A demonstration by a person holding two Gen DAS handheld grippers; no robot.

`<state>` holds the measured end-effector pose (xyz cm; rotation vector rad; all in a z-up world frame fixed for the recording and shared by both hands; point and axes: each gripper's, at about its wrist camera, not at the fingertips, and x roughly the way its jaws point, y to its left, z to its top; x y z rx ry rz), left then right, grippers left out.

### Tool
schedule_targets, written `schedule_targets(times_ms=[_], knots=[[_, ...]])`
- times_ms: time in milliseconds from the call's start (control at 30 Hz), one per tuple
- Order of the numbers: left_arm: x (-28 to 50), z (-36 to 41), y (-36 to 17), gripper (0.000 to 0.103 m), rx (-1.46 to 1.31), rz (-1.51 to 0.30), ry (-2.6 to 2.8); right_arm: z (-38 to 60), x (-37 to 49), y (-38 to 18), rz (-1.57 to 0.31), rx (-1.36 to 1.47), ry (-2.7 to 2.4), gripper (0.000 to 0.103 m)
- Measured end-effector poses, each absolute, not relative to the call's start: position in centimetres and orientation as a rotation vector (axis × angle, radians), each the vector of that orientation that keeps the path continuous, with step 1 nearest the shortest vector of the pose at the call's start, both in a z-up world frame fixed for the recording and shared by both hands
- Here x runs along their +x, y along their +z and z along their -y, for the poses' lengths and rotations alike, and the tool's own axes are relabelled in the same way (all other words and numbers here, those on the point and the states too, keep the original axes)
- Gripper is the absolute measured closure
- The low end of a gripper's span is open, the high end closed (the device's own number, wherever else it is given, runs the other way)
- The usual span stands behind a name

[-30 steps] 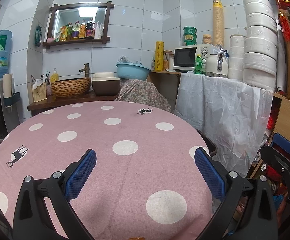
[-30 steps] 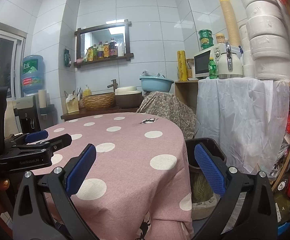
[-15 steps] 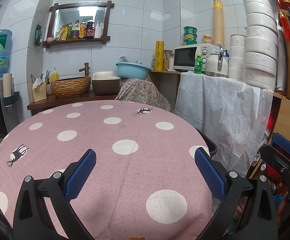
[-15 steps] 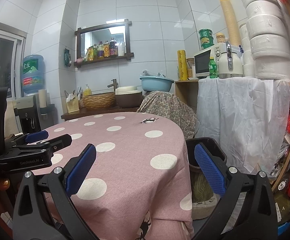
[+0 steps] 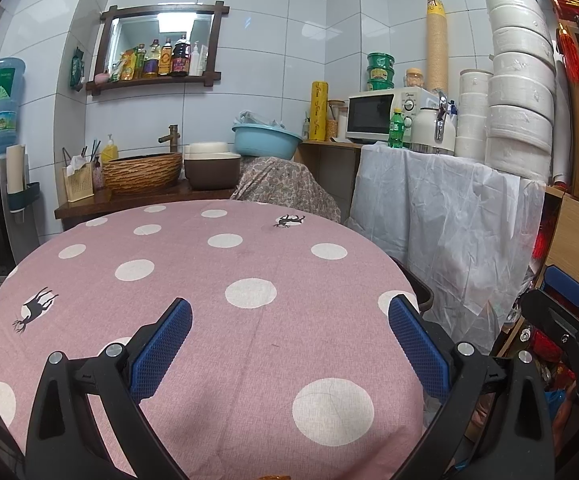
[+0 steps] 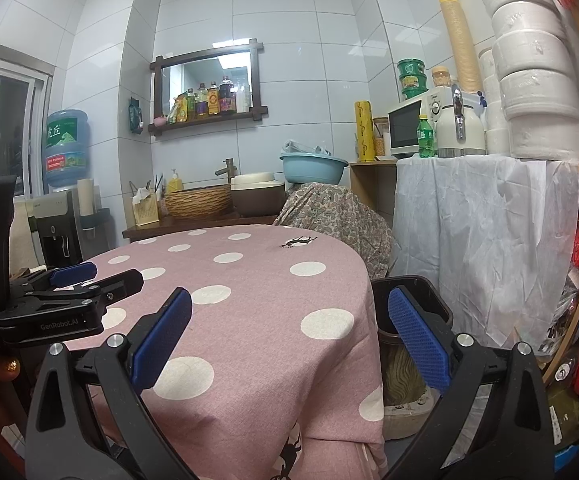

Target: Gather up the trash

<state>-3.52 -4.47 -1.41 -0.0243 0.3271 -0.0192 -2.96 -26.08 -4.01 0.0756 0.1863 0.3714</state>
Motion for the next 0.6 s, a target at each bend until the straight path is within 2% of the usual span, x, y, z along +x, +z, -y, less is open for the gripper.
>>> schedule_targets(times_ms=[600], knots=[[-3.79, 5.21, -1.52, 0.005, -0.029, -0.326, -0.020, 26.06, -2.97, -4.01, -0.186, 0.076, 0.374, 0.006]])
